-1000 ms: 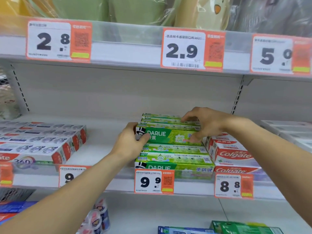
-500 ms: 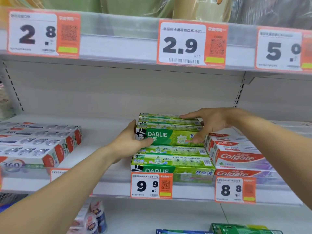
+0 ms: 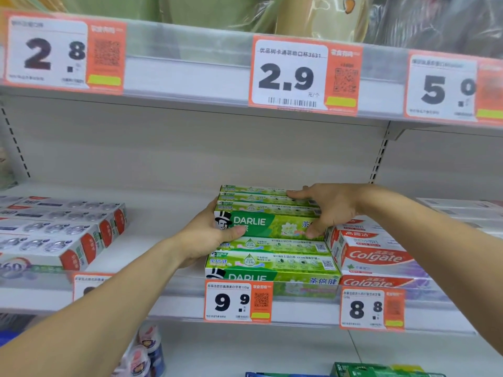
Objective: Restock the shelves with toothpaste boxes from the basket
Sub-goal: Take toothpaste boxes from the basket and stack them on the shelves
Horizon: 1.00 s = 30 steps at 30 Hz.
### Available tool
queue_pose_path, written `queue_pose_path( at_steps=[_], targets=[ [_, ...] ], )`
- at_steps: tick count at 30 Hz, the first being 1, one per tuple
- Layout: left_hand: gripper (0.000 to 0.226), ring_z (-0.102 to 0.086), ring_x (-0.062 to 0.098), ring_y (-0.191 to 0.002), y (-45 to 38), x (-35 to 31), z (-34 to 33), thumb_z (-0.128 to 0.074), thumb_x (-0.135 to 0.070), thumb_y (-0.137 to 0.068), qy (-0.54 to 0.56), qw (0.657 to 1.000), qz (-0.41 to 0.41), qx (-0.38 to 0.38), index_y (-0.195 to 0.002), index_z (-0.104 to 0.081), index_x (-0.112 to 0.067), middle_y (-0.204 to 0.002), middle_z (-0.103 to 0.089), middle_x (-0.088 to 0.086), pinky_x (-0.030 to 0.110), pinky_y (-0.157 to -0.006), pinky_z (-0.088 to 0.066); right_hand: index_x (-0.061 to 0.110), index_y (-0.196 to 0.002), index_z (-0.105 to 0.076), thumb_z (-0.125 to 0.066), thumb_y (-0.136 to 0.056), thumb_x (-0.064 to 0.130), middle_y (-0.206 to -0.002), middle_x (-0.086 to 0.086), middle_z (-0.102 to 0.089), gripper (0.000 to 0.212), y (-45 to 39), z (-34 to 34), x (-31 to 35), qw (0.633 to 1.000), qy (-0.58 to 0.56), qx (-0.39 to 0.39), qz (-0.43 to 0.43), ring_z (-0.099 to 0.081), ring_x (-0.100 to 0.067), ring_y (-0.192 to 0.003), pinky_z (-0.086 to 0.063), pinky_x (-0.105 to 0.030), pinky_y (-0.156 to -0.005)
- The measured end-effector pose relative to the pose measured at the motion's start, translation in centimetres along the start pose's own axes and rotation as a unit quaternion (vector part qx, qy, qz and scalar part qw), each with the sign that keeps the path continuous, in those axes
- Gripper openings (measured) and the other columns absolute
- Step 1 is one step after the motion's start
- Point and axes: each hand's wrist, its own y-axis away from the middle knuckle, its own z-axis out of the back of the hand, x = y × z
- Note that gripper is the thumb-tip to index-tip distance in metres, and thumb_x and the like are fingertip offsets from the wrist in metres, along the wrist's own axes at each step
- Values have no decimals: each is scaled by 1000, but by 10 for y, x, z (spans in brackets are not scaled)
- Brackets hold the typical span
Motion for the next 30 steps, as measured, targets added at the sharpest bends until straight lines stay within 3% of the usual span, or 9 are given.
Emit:
queue_pose_path(
  at_steps=[8, 10, 13, 17, 19, 21, 24, 27, 30],
  targets=[
    [57, -72, 18, -105, 5, -10, 7, -80, -18, -83, -55, 998, 34, 7, -133, -53, -20, -118, -73, -4, 44, -98, -55, 43, -157, -1, -78, -82, 46, -168, 2, 2, 108, 5, -2, 10, 999, 14, 11, -36, -20, -26, -152, -24, -41, -120],
    [72, -63, 19, -121, 11, -12, 13, -85, -29, -77, -69, 997, 28, -14, -139, -48, -19, -133, -65, -4, 43, -105, -50, 41, -158, -3, -78, -80, 49, -168, 2, -2, 108, 13, 1, 17, 999, 27, -13, -39, -20, -26, -152, -23, -41, -121],
    [88, -47, 19, -134, 31, -17, 23, -82, -31, -80, -134, 984, -3, -114, -151, -33, -15, -142, -47, -4, 34, -107, -41, 33, -157, -23, -77, -83, 45, -163, -1, -25, 93, 31, 3, 42, 989, 53, -139, -14, -30, -25, -147, -31, -37, -117],
    [28, -64, 5, -84, 95, -20, 40, -73, -15, -85, -243, 918, -127, -287, -111, -62, -18, -97, -68, -6, 20, -81, -51, 26, -110, -70, -76, -83, 35, -106, 6, -73, 29, 53, -20, 105, 931, -52, -325, 157, -67, -10, -99, -52, -28, -91],
    [11, -63, 6, -70, 138, -12, 52, -73, -17, -84, -281, 899, -147, -302, -90, -65, -22, -76, -67, -10, 13, -66, -48, 23, -92, -74, -79, -81, 30, -82, 10, -74, 14, 59, -47, 148, 918, -160, -285, 225, -69, -2, -75, -52, -16, -73],
    [9, -63, 8, -68, 181, 1, 66, -74, -27, -84, -321, 909, -116, -237, -85, -65, -27, -72, -67, -11, 16, -60, -48, 21, -87, -74, -80, -81, 28, -74, 10, -73, 11, 54, -84, 192, 912, -220, -210, 276, -68, -2, -69, -52, -15, -66],
    [14, -65, 10, -67, 238, 41, 92, -74, -39, -86, -393, 915, 12, -86, -87, -66, -28, -74, -69, -10, 19, -60, -50, 15, -87, -74, -81, -80, 31, -76, 6, -73, 19, 33, -152, 251, 908, -268, -87, 311, -65, -1, -65, -55, -22, -68],
    [28, -62, 4, -68, 283, 110, 125, -67, -52, -87, -456, 876, 159, -12, -95, -65, -25, -82, -68, -11, 18, -66, -49, 9, -91, -73, -81, -82, 23, -79, -2, -72, 19, 8, -223, 298, 919, -274, 47, 281, -60, 0, -60, -48, -14, -62],
    [47, -57, 13, -80, 325, 183, 151, -56, -61, -84, -488, 825, 284, 35, -102, -65, -19, -98, -68, -4, 26, -78, -47, 10, -96, -74, -82, -81, 16, -93, -6, -75, 18, -12, -285, 332, 923, -262, 125, 251, -66, -11, -78, -52, -23, -75]
  ],
)
